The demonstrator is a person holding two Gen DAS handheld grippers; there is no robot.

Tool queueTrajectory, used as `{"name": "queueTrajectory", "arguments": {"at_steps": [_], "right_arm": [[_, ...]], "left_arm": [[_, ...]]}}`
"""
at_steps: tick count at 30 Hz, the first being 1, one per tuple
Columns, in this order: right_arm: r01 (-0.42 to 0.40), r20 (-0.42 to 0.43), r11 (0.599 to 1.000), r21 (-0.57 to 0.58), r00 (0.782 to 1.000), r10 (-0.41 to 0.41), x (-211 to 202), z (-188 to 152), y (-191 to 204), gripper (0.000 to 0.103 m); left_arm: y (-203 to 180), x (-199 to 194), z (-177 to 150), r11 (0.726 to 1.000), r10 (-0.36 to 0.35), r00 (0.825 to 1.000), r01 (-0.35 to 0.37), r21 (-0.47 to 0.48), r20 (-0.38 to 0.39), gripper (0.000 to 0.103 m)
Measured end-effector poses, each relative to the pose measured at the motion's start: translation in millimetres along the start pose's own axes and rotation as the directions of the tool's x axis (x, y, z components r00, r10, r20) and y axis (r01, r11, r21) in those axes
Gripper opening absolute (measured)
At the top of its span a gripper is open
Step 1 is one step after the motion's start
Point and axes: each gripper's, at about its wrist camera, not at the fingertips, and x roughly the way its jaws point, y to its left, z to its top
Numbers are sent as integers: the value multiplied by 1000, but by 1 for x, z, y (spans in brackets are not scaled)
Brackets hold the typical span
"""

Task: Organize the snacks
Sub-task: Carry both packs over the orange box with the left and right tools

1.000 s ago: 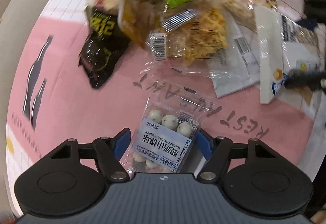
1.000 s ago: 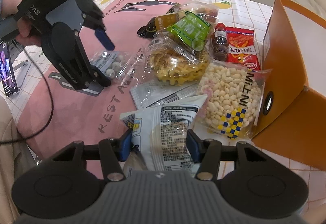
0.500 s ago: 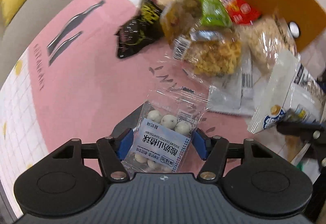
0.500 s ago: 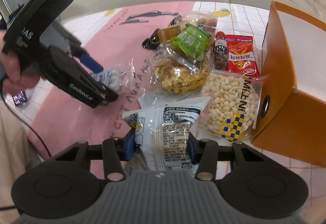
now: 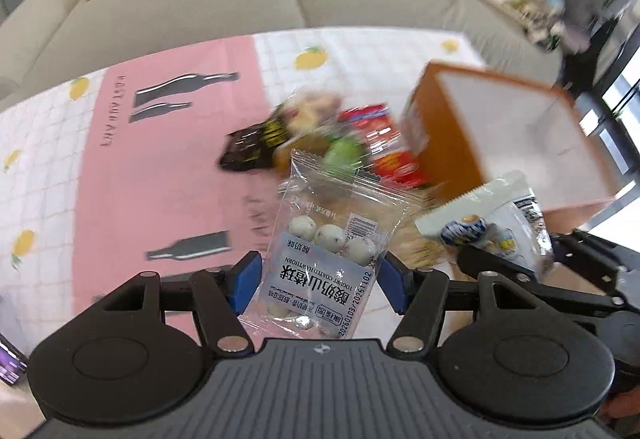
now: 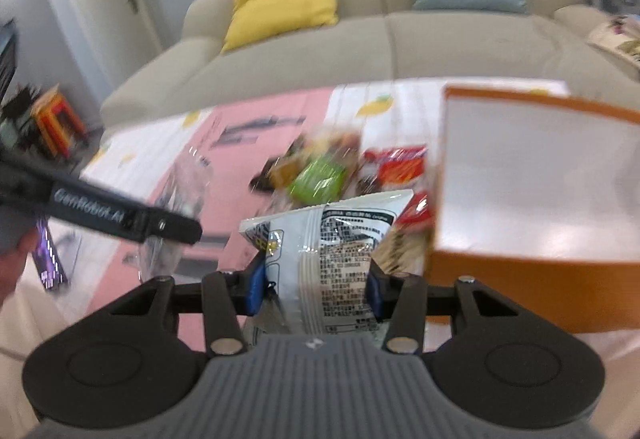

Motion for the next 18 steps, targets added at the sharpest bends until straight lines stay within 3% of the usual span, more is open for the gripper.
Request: {"name": "queueTrajectory", "arguments": {"at_steps": [4, 8, 14, 18], "right_arm": [[19, 54, 999, 42, 998, -21, -34, 15, -19, 46], [53, 41, 992, 116, 997, -58, -54, 36, -53, 46], [126, -20, 970, 206, 992, -125, -64, 70, -107, 46], [169, -58, 953, 250, 985, -159, -65, 84, -136, 46]], "left_arm": [[-22, -17, 9, 995, -97, 995, 97, -24, 27, 72], [-47, -32, 29, 981, -189, 980, 191, -38, 56, 71], [-90, -24, 65, 964, -267, 961, 265, 38, 66, 71], [-112, -7, 84, 954, -298, 954, 296, 51, 30, 71]]}}
